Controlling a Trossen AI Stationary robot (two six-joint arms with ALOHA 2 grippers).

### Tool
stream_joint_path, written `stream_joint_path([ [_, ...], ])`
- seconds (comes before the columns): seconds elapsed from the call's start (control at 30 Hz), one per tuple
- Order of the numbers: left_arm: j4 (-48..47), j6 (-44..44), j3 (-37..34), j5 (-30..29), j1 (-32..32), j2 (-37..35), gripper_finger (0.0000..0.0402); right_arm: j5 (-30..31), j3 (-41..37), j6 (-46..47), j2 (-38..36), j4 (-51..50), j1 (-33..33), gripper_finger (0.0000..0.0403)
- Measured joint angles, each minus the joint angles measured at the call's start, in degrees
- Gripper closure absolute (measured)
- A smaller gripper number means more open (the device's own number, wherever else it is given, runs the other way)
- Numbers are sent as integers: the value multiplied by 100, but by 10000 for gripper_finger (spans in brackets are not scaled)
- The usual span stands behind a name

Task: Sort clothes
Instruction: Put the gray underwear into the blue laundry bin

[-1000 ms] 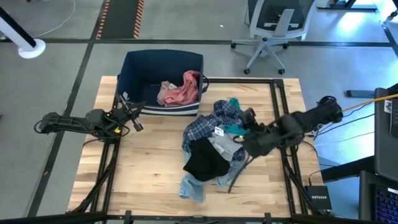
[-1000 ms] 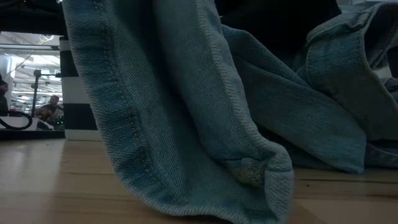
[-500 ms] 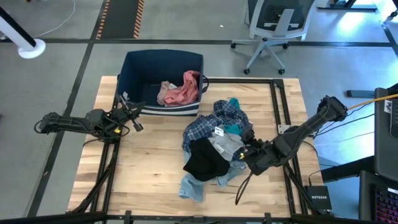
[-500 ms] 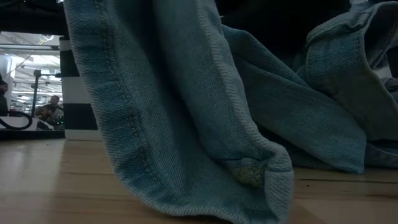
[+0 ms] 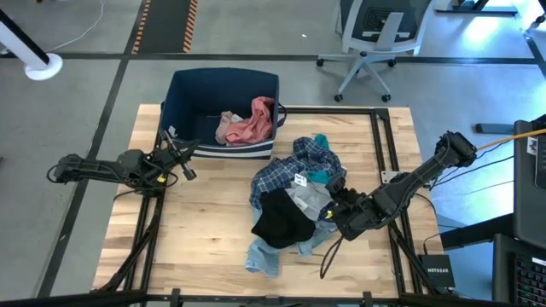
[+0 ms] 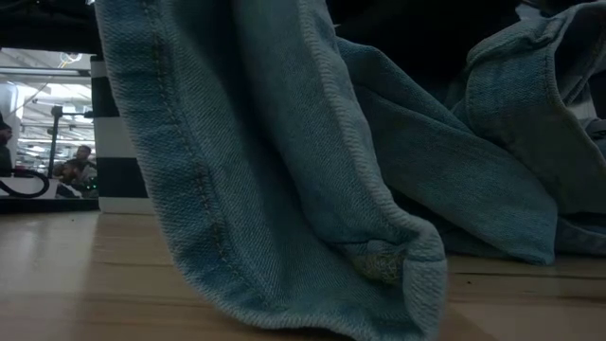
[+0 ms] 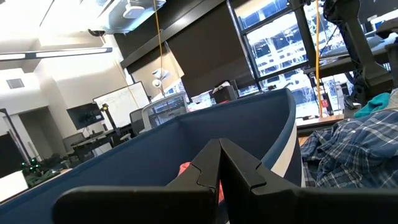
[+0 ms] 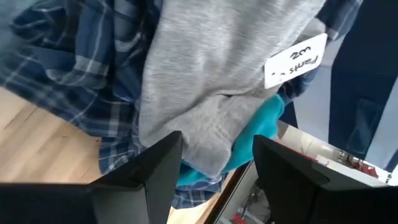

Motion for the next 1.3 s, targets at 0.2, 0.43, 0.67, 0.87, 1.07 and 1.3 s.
stream_joint_path([
  [0.2,2,0,0,2,-2,0,400,-212,-2,-108,9,-3,1,187],
  [0.43,0,-1,0,2,-2,0,400,-462,-2,-106,10,-305,0,187],
  [0.67,0,0,1,2,-1,0,400,-247,-45,-216,10,-208,0,187],
  [0.87,0,0,0,2,0,0,400,18,-431,-281,13,47,0,187],
  [1.07,2,-1,0,0,0,0,400,158,-535,-650,16,612,0,187],
  [1.3,2,-1,0,2,0,0,400,155,-535,-883,17,886,0,220],
])
